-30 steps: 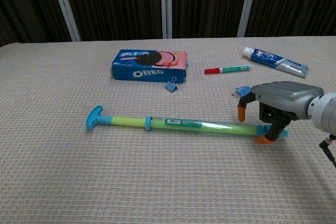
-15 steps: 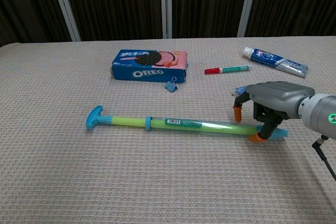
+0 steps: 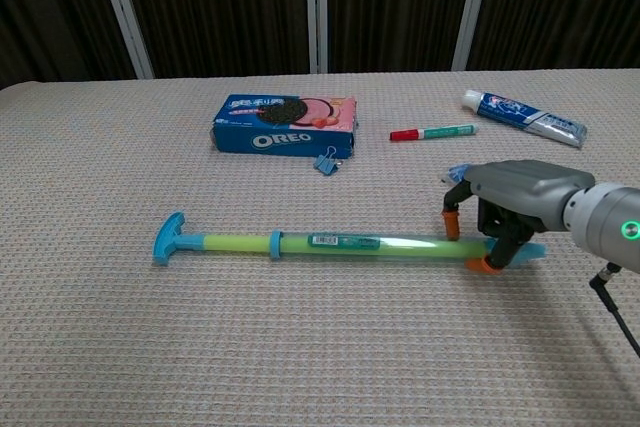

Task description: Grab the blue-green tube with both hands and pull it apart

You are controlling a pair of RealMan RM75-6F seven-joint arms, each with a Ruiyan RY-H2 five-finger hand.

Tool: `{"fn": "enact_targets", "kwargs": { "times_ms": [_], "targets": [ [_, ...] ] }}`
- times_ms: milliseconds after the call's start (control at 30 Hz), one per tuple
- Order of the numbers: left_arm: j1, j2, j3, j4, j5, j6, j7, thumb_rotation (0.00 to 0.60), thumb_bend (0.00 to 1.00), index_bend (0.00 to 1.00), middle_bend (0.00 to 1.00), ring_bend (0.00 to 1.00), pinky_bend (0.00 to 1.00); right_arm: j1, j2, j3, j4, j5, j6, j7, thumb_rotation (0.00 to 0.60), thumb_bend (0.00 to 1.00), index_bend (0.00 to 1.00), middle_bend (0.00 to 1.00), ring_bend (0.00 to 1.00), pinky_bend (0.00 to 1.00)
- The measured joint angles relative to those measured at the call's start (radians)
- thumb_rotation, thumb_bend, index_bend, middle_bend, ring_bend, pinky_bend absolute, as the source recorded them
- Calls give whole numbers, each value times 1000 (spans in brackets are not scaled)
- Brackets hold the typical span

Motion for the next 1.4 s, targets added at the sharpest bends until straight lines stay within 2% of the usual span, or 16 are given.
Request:
{"fn": "enact_targets", "kwargs": {
  "times_ms": [67, 133, 200, 400, 700, 1000, 1200, 1400],
  "targets": [
    [-16, -6, -9, 2, 8, -5, 1, 600, 35, 195, 750, 745, 854, 1, 5, 1, -5, 7, 1, 0, 600, 365, 572, 1000, 1000, 1000],
    [-41, -21, -17, 13, 25, -20, 4, 600, 115, 256, 796, 793, 960, 3, 9, 3, -11, 18, 0, -3, 600, 378, 574, 1000, 1000, 1000],
    [-73, -40, -24, 27, 37, -53, 3, 600, 174, 305, 826, 821, 999, 5, 12, 5, -18, 37, 0, -7, 600, 385, 575, 1000, 1000, 1000],
    [-191, -123, -41, 101, 61, -201, -7, 600, 262, 374, 861, 852, 1000, 18, 18, 15, -32, 91, -3, -21, 600, 402, 577, 1000, 1000, 1000],
    [-356, -320, -71, 234, 34, -398, -46, 600, 284, 389, 861, 852, 1000, 41, 15, 24, -39, 151, -10, -31, 600, 412, 578, 1000, 1000, 1000],
    [-448, -459, -80, 371, 2, -494, -126, 600, 357, 404, 861, 852, 1000, 60, 10, 24, -31, 180, -6, -36, 600, 418, 580, 1000, 1000, 1000],
    [-461, -472, -66, 370, -3, -497, -140, 600, 361, 412, 861, 852, 1000, 67, 9, 19, -34, 186, -1, -34, 600, 418, 582, 1000, 1000, 1000],
    [-463, -478, -53, 372, -15, -497, -142, 600, 413, 424, 861, 852, 1000, 71, 8, 14, -37, 188, 7, -33, 600, 418, 582, 1000, 1000, 1000]
  ]
}}
